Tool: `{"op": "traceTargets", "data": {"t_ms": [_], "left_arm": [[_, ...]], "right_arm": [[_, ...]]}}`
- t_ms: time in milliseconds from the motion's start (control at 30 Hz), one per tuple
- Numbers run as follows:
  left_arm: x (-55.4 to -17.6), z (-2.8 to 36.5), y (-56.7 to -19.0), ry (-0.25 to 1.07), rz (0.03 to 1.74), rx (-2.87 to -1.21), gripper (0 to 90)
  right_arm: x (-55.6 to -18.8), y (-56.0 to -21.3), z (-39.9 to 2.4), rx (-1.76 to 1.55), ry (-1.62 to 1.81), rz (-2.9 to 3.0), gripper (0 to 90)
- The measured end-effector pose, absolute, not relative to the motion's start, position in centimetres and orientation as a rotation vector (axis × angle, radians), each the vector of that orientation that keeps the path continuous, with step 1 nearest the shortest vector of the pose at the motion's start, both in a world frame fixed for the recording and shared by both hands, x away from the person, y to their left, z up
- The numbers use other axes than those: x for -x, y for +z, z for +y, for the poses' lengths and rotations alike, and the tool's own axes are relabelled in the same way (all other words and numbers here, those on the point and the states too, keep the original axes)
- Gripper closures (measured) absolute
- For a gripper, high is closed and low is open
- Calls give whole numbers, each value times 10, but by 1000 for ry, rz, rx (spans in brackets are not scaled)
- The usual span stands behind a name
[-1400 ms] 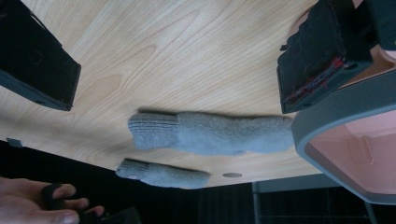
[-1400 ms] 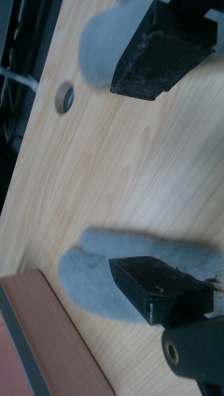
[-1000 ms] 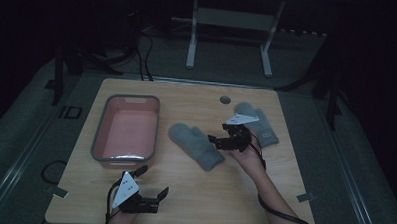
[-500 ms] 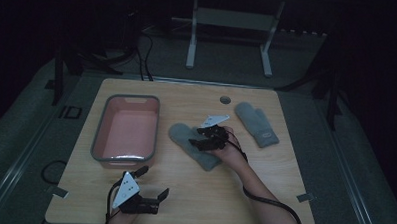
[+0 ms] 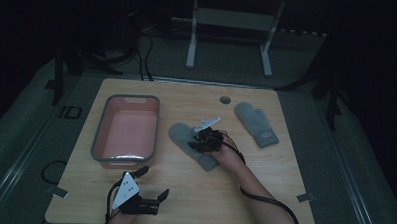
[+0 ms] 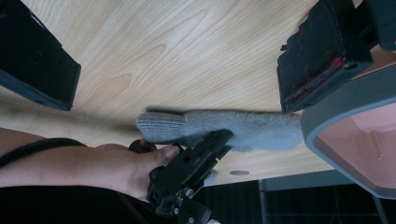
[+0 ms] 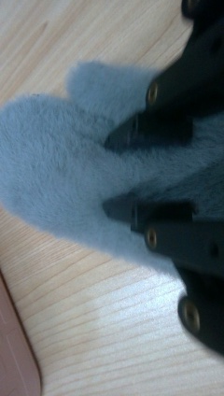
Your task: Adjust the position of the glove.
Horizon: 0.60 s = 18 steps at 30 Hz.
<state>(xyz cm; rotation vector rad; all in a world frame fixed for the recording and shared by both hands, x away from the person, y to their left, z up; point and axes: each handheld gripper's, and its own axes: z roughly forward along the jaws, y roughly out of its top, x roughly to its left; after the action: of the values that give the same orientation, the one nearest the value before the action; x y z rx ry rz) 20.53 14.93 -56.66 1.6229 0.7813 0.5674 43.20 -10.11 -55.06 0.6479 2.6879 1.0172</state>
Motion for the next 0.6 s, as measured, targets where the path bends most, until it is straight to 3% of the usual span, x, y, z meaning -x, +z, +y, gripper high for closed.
{"op": "traceTargets", "data": {"t_ms": [200, 600], "left_arm": [[-206, 149, -567, 568, 785, -1624, 1], [-203, 146, -565, 561, 781, -1619, 1]], "right_arm": [[-425, -551, -104, -793, 1082, 2617, 821], [-400, -514, -135, -1074, 1219, 2338, 829]]}}
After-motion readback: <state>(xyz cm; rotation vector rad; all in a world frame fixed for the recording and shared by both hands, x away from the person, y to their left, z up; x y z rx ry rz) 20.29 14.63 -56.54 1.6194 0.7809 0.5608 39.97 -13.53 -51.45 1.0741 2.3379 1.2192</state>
